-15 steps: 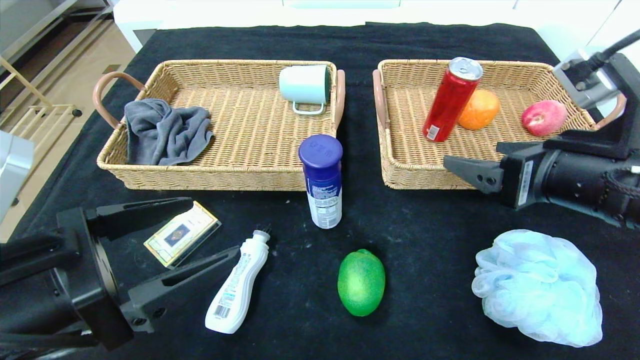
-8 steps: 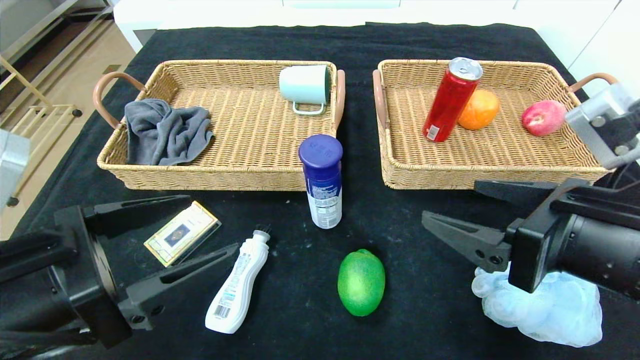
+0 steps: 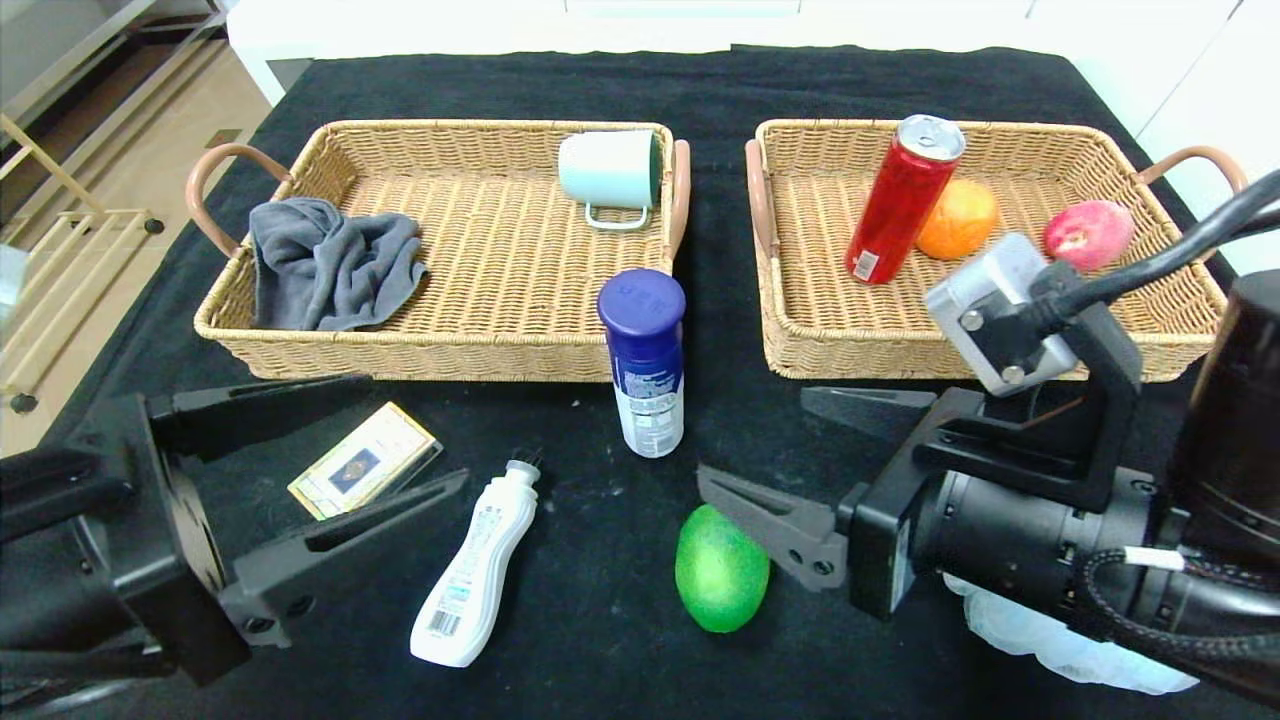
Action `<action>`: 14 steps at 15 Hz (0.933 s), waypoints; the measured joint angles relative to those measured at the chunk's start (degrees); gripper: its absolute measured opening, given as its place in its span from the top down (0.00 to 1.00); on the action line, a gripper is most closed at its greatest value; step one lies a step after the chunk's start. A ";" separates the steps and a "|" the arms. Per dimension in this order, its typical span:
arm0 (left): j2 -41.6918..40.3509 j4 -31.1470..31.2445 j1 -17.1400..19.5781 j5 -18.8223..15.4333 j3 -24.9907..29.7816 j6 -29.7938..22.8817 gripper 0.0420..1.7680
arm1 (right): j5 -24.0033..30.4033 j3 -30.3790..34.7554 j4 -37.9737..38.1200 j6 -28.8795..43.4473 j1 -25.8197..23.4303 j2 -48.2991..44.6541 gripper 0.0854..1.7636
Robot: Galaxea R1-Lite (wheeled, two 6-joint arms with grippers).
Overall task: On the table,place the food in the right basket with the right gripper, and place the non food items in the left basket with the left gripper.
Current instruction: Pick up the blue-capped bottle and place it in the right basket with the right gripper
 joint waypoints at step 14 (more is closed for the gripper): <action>-0.13 0.05 -0.05 -0.24 -1.68 0.80 0.03 | -3.62 -11.08 -9.46 -2.24 0.40 13.84 0.04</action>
